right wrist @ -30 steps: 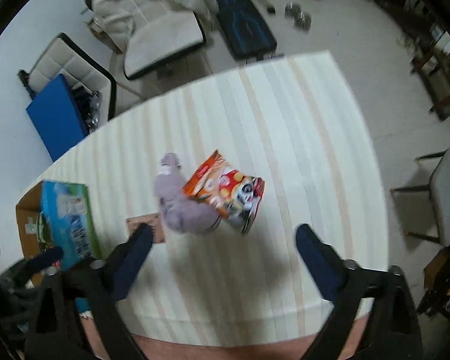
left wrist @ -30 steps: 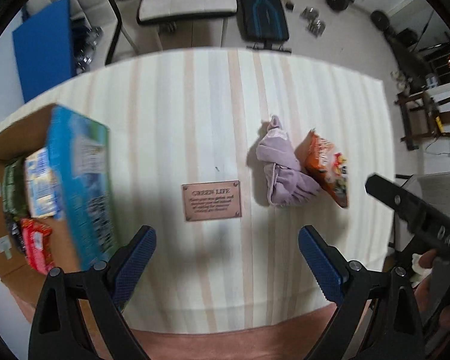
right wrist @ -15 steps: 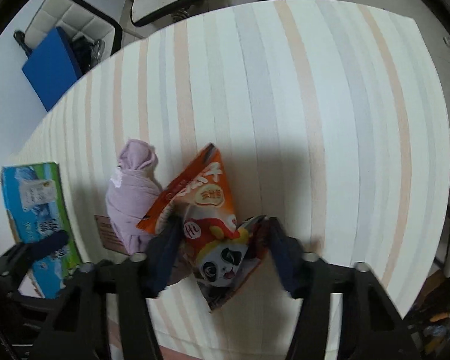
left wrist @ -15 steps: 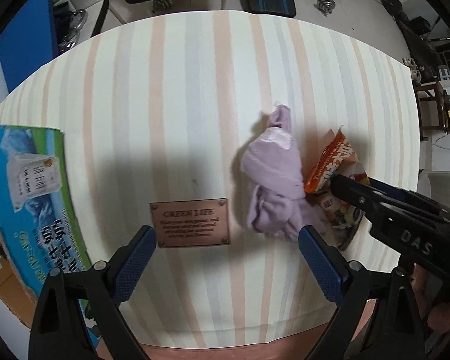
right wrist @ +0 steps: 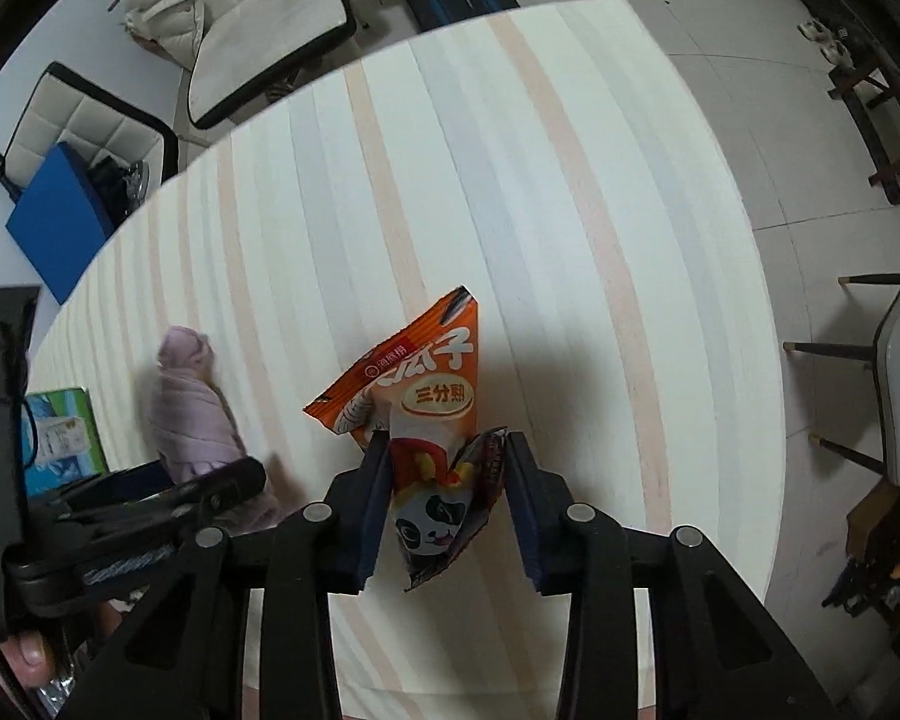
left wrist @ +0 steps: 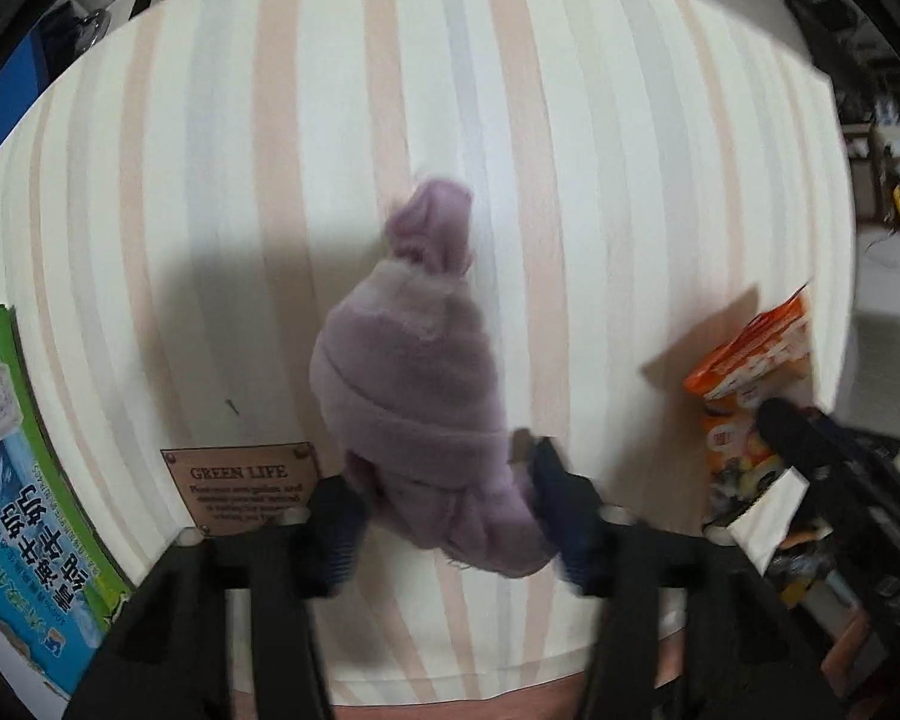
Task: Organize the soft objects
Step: 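Grasp the lilac cloth with the left tool while the right tool grasps the orange snack bag, then carry the cloth and snack bag into the box and open both tools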
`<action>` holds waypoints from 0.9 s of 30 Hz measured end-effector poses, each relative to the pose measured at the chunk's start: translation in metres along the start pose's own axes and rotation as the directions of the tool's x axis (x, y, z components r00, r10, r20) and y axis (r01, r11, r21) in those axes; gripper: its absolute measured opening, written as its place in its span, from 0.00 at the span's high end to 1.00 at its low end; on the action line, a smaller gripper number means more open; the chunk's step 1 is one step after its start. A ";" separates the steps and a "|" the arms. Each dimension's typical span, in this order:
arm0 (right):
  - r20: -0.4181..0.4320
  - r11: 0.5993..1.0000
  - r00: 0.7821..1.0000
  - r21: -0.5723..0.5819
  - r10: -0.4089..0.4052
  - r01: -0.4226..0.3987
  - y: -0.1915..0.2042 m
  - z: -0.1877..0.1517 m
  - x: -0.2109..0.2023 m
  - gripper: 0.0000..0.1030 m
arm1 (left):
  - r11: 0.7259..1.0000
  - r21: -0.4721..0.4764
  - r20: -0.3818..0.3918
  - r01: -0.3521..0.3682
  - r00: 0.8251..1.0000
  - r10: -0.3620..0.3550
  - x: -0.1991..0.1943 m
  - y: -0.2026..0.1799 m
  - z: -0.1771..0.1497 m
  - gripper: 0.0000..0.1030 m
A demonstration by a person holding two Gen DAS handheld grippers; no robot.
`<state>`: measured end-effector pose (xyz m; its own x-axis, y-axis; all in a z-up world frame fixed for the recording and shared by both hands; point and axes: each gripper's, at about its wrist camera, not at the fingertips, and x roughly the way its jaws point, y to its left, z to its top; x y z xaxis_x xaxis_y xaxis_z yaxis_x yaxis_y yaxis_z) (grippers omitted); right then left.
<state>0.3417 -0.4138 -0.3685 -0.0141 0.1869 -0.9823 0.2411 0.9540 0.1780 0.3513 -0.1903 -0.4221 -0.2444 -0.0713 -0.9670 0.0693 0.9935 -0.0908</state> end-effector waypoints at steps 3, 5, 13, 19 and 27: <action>0.006 1.000 1.000 -0.002 0.025 -0.025 0.001 -0.002 0.004 0.50 | 0.999 0.022 0.012 -0.031 0.999 0.031 -0.002 -0.005 -0.006 0.65; 0.006 1.000 1.000 -0.012 0.026 -0.026 0.002 -0.002 0.005 0.43 | 0.999 0.020 0.014 -0.032 0.999 0.031 -0.002 -0.006 -0.012 0.66; 0.019 0.983 0.995 -0.157 -0.093 0.095 0.033 0.001 0.019 0.29 | 0.998 0.018 0.033 -0.053 0.998 0.052 -0.004 0.016 -0.023 0.67; -0.012 0.986 0.994 -0.134 -0.105 0.102 0.043 -0.004 0.029 0.64 | 0.997 0.021 0.093 -0.073 0.993 0.071 -0.022 0.021 -0.042 0.71; 0.056 0.995 0.998 -0.091 0.037 -0.032 0.075 -0.050 -0.016 0.68 | 0.999 0.035 0.252 0.006 0.968 -0.014 -0.104 0.050 -0.108 0.72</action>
<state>0.3118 -0.3336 -0.3366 0.0493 0.2089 -0.9767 0.1524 0.9649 0.2141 0.2757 -0.1235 -0.3001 0.0058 -0.1055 -0.9944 0.1016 0.9893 -0.1044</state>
